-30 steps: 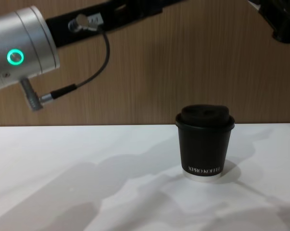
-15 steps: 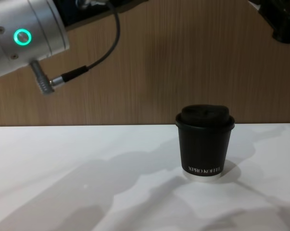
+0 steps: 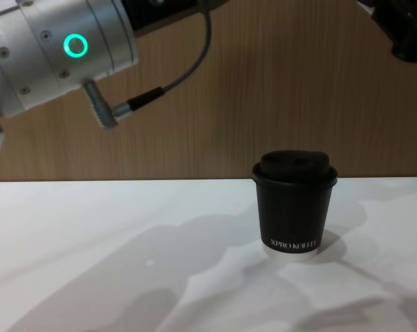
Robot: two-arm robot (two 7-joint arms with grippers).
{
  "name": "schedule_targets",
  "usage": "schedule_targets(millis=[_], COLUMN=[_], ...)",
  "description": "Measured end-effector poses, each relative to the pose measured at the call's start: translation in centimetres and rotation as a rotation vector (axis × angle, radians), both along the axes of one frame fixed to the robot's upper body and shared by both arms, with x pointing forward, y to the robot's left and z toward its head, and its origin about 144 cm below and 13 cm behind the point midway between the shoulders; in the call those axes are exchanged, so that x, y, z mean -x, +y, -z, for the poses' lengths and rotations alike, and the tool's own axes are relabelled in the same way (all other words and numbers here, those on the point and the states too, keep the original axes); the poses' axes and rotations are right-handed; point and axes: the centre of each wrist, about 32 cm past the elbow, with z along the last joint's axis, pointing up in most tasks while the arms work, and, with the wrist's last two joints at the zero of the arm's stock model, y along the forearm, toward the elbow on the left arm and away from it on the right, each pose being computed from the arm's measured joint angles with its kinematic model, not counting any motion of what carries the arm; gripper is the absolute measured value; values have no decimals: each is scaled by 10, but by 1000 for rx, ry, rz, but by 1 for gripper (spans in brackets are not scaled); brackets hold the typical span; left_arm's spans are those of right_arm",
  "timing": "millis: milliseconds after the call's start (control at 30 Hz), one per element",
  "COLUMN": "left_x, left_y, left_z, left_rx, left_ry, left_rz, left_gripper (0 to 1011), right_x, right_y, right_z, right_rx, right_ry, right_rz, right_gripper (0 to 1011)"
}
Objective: Pick up the straw with one hand, pass it to the other hand, and insert it into the cup.
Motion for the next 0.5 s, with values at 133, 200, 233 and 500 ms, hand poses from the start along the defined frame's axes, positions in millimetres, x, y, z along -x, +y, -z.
schedule_targets(millis=[133,200,233,500], left_x=[-2,-3,-3,-6], left_y=[-6,-7,-8,-12], left_z=[0,0,0,0], left_rx=[11,15,17,33], left_ry=[6,9,10,21], left_rz=[4,3,3,-20], left_gripper=[1002,1002,1002,1001], right_x=[0,0,0,0], right_y=[0,0,0,0], right_z=[0,0,0,0], right_rx=[0,0,0,0], right_ry=[0,0,0,0], right_rz=[0,0,0,0], right_gripper=[0,0,0,0])
